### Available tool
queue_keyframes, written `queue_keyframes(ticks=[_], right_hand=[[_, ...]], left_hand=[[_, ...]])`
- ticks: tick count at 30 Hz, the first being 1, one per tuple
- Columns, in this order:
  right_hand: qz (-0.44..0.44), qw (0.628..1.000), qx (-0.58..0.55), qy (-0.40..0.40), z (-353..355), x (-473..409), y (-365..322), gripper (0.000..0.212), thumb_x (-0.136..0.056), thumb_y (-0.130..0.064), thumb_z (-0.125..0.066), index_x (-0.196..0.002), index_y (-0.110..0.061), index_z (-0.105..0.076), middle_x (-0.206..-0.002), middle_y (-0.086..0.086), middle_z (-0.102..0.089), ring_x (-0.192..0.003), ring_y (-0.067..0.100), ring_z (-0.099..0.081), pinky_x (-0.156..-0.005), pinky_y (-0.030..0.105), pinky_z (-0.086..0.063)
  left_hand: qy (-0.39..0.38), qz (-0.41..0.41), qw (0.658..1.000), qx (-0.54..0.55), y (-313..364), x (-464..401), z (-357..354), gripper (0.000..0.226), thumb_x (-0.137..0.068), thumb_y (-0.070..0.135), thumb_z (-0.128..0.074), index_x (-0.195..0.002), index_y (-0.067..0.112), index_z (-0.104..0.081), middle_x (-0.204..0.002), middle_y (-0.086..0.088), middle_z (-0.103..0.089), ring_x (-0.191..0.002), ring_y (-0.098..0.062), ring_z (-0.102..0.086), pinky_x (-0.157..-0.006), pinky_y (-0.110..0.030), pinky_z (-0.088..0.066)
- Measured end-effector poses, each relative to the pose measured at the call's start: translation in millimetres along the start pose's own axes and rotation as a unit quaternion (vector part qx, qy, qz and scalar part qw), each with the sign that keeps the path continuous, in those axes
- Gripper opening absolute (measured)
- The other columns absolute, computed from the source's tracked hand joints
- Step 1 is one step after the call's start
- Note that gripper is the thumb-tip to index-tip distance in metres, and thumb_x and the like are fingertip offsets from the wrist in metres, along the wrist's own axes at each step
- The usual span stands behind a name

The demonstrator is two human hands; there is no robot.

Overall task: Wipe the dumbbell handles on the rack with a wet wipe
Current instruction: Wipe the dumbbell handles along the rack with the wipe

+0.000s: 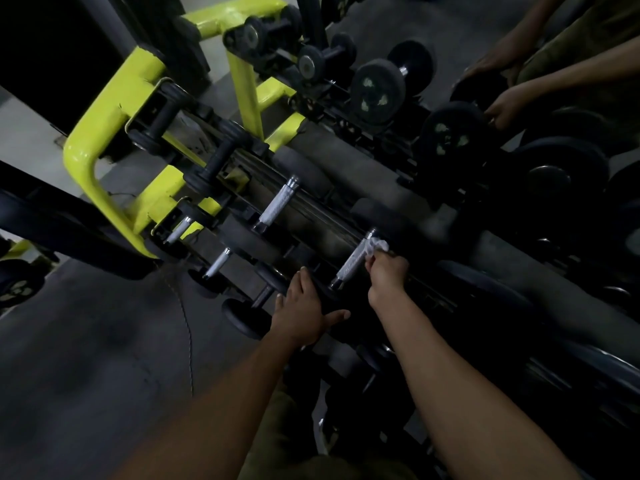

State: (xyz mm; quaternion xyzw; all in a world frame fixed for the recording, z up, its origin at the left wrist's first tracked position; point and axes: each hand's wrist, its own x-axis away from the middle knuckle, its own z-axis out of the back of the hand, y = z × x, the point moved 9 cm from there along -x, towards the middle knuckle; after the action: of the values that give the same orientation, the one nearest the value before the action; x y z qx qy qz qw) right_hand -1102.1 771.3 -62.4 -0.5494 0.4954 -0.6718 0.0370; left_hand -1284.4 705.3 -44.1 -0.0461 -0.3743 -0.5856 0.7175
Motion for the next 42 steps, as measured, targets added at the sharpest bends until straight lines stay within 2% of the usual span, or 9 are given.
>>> queue_keyframes(ticks=[8, 13, 18, 20, 23, 25, 28, 34, 42], right_hand=[[-0.072, 0.970, 0.229, -0.048, 8, 1, 32, 0.011, -0.091, -0.009, -0.059, -0.080, -0.012, -0.059, -0.069, 0.001, -0.059, -0.053, 0.010, -0.048, -0.049, 0.021, -0.039], [0.046, 0.999, 0.021, 0.018, 10, 2, 1, 0.024, -0.083, 0.006, -0.063, -0.081, -0.017, -0.056, -0.079, 0.005, -0.064, -0.069, 0.015, -0.060, -0.064, 0.023, -0.049], [0.188, 0.973, 0.130, -0.036, 5, 18, -13, 0.027, -0.091, 0.002, -0.062, -0.115, -0.008, -0.067, -0.102, -0.001, -0.069, -0.092, 0.007, -0.065, -0.081, 0.014, -0.049], [0.306, 0.912, 0.268, -0.052, -1, 34, -22, 0.041, -0.088, 0.006, -0.057, -0.126, -0.009, -0.064, -0.123, 0.003, -0.066, -0.112, 0.013, -0.061, -0.095, 0.015, -0.046], [0.478, 0.710, 0.515, -0.047, -18, 58, -25, 0.052, -0.085, -0.003, -0.057, -0.134, -0.018, -0.057, -0.142, -0.001, -0.054, -0.119, 0.024, -0.054, -0.098, 0.038, -0.046], [0.482, 0.598, 0.639, -0.046, -25, 60, -17, 0.062, -0.082, -0.010, -0.060, -0.142, -0.021, -0.048, -0.150, -0.005, -0.043, -0.116, 0.026, -0.056, -0.090, 0.043, -0.047], [0.474, 0.506, 0.719, -0.035, -33, 54, -22, 0.070, -0.082, -0.016, -0.060, -0.148, -0.019, -0.037, -0.157, -0.005, -0.031, -0.096, 0.028, -0.065, -0.078, 0.040, -0.047], [0.453, 0.402, 0.792, -0.080, -53, 46, -28, 0.061, -0.087, -0.015, -0.057, -0.144, -0.018, -0.036, -0.151, -0.002, -0.037, -0.084, 0.027, -0.070, -0.061, 0.032, -0.044], [0.319, 0.359, 0.838, -0.258, -87, 36, -10, 0.045, -0.090, -0.036, -0.062, -0.130, -0.018, -0.052, -0.133, 0.009, -0.053, -0.117, 0.034, -0.058, -0.091, 0.042, -0.049]], left_hand=[[0.001, -0.003, 1.000, -0.008, -1, -1, 0, 0.131, -0.079, 0.078, -0.060, -0.158, 0.007, 0.015, -0.170, -0.012, 0.006, -0.157, -0.024, -0.002, -0.125, -0.051, -0.011], [0.005, -0.004, 1.000, -0.008, 0, -1, 1, 0.132, -0.078, 0.079, -0.061, -0.158, 0.006, 0.014, -0.169, -0.012, 0.005, -0.157, -0.024, -0.002, -0.125, -0.052, -0.012], [0.007, -0.003, 1.000, -0.007, -1, -1, -1, 0.133, -0.076, 0.080, -0.060, -0.158, 0.006, 0.014, -0.169, -0.012, 0.004, -0.157, -0.024, -0.003, -0.124, -0.052, -0.012], [0.007, -0.003, 1.000, -0.010, -1, -2, 0, 0.133, -0.076, 0.081, -0.059, -0.158, 0.006, 0.014, -0.169, -0.012, 0.004, -0.157, -0.024, -0.002, -0.125, -0.051, -0.012], [0.006, -0.006, 1.000, -0.008, -2, -1, -1, 0.132, -0.077, 0.080, -0.060, -0.158, 0.006, 0.014, -0.169, -0.012, 0.005, -0.157, -0.024, -0.002, -0.125, -0.052, -0.012], [0.005, -0.007, 1.000, -0.006, -1, 0, 0, 0.131, -0.078, 0.079, -0.060, -0.158, 0.006, 0.014, -0.169, -0.012, 0.006, -0.157, -0.024, -0.001, -0.125, -0.052, -0.012], [0.009, -0.006, 1.000, -0.008, 1, 1, 0, 0.131, -0.078, 0.079, -0.061, -0.158, 0.006, 0.013, -0.169, -0.012, 0.005, -0.157, -0.024, -0.002, -0.125, -0.052, -0.013], [0.010, -0.009, 1.000, 0.004, -1, 0, -1, 0.131, -0.078, 0.077, -0.063, -0.159, 0.006, 0.013, -0.169, -0.012, 0.005, -0.157, -0.025, -0.001, -0.125, -0.053, -0.013], [0.005, -0.006, 1.000, -0.003, -2, -1, -2, 0.131, -0.079, 0.077, -0.062, -0.158, 0.007, 0.016, -0.170, -0.011, 0.008, -0.157, -0.024, 0.000, -0.125, -0.053, -0.012]])
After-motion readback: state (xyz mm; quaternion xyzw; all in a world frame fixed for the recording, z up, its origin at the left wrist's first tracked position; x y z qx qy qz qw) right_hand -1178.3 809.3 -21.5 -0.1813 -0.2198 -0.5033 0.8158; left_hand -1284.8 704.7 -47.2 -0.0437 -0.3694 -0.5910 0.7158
